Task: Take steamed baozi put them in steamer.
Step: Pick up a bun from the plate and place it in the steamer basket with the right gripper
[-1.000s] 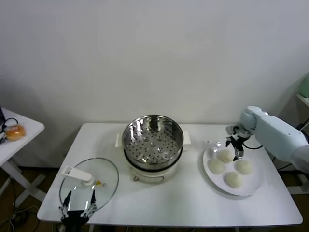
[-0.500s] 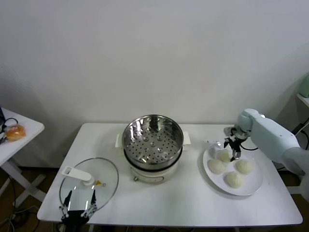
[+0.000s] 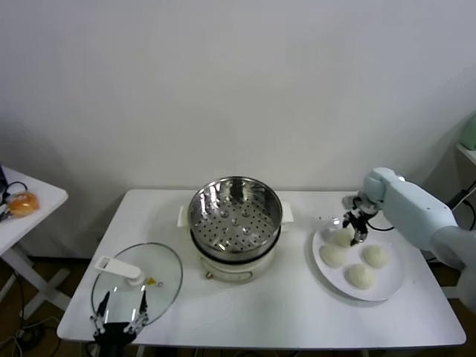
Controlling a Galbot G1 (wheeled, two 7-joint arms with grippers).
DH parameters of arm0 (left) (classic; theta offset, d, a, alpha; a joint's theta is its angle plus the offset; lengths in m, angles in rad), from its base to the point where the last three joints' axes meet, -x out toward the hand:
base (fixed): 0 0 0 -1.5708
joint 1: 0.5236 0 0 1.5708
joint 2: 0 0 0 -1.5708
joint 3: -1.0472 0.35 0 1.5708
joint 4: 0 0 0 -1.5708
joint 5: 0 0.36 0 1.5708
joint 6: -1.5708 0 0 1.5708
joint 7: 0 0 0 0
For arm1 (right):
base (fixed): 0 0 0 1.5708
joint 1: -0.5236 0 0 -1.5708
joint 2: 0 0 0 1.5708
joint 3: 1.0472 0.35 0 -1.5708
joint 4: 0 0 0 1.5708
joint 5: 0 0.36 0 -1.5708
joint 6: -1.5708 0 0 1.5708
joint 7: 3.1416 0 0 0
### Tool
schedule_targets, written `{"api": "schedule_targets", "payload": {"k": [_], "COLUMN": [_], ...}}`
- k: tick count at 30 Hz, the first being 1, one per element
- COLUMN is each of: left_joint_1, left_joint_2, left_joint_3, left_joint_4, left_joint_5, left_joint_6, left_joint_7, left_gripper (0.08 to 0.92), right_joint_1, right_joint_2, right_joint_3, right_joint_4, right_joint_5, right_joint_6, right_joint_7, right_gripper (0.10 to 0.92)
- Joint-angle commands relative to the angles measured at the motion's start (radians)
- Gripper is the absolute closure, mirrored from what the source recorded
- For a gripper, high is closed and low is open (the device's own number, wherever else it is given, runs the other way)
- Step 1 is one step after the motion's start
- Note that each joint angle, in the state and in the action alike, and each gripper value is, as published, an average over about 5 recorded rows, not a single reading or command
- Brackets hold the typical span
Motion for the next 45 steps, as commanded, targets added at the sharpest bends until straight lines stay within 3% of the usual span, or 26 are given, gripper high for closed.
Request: {"api": "schedule_targets", "payload": {"k": [1, 10, 16, 23, 33, 45], "left_joint_1": [0.001, -0.003, -0.002, -0.008, 0.004, 0.001], "left_joint_2": [0.002, -0.002, -0.007, -0.011, -0.010, -0.010], "left_joint_3": [-0.001, 0.002, 0.005, 0.008, 0.008, 0.014], "left_joint_4": [0.000, 0.002, 0.003, 0.011, -0.013, -0.007], "left_joint_5": [0.001, 0.007, 0.010, 0.017, 0.012, 0.013], "left_joint_6": [0.000, -0.001, -0.006, -0.013, -0.017, -0.022], "left_joint_7": [-0.001, -0.001, -0.003, -0.006, -0.006, -0.006], "left_gripper": [0.177, 0.177, 0.177, 0.177, 0.177, 0.177], "right_joint_1": [0.109, 0.508, 0.664, 0.660, 0.476, 0.342], "right_joint_2": [-0.010, 0.020, 0.134, 0.267, 0.435, 0.467], "right_joint_3": [-0.100, -0.389, -0.416, -0.407, -0.385, -0.319], "right_joint_4": [0.057, 0.277, 0.330, 0.462, 0.296, 0.193], "right_joint_5": [0.082, 0.318, 0.318, 0.295, 0.106, -0.103], "right_joint_6": [0.021, 0.269, 0.461, 0.548, 0.674, 0.708], "right_joint_7": [-0.005, -0.009, 0.016, 0.072, 0.075, 0.065], "right_gripper": [0.380, 0.382, 0.380, 0.381, 0.381, 0.380]}}
